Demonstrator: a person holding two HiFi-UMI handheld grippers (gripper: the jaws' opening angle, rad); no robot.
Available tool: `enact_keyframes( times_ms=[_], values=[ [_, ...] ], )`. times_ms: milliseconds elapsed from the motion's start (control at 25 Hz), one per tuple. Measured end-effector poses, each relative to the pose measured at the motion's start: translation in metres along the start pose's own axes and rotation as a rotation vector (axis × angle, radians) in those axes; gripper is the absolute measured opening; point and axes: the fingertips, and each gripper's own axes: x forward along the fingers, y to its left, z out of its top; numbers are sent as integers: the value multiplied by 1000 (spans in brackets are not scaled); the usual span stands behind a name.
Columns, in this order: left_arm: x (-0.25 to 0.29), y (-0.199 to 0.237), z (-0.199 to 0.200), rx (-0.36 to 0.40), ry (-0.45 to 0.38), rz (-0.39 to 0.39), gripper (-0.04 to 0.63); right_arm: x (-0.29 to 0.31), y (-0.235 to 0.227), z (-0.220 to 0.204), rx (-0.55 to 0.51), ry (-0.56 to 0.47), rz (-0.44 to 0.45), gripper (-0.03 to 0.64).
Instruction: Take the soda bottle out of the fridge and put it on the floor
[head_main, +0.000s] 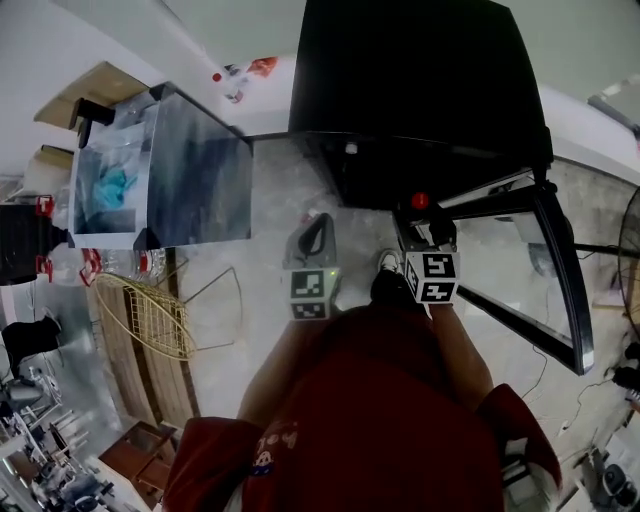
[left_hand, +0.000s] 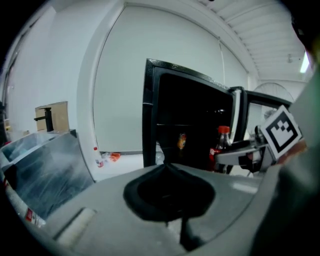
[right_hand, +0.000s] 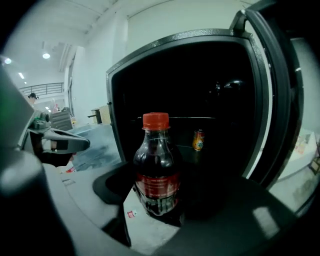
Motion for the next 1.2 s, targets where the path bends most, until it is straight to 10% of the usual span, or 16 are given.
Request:
enact_keyframes(
  times_ms=[760,1200],
  values=[
    [-96,112,-33,32,-22,-137,0,-43,148,-24,65,12,-174,287],
    [-160,84,-35,24,-74,-31,0,-93,153,-38,40,-22,-86,287]
  ],
)
